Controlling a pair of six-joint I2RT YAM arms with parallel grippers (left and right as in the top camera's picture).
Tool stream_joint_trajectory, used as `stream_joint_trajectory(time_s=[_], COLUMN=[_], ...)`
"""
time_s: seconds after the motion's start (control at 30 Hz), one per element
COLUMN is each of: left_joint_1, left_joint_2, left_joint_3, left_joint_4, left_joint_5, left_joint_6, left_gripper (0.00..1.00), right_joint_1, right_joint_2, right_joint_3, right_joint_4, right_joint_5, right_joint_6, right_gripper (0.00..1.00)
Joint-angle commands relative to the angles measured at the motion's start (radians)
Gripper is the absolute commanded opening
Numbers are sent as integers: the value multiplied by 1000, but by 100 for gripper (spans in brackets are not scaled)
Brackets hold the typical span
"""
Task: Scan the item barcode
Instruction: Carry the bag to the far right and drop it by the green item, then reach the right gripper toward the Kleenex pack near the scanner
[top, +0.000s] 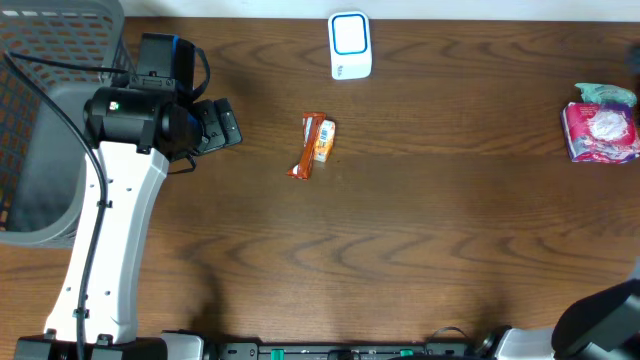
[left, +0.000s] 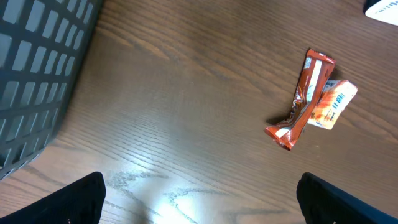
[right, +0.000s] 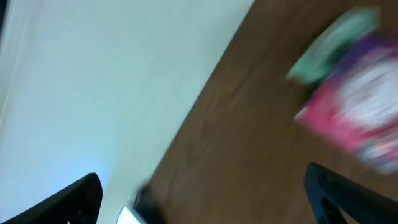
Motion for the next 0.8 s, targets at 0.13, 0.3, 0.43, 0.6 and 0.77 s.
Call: stream_joint_trajectory(time_s=[0.13,0.3,0.43,0.6,0.77], left_joint_1=[3,3,3,3,3], left_joint_2=[-9,-9,-9,-9,-9], left_joint_3=[0,0,0,0,0], left_joint_4=[-3,-3,-3,-3,-3], left_joint_5=[-10,-10,-10,-10,-10], left_joint_6=[5,5,5,5,5], left_gripper=[98,98,98,98,98], right_joint_1=[266,437,578,699,797], right_joint_2=[42,95,160,253,329], right_joint_3=[-1,-1,-1,-1,-1], right_joint_4=[-123,-137,-136,-117,-100], right_joint_5=[-88,-64,6,27,27], right_joint_6=[-124,-206,-230,-216,-158], right_gripper=[99,99,99,99,99])
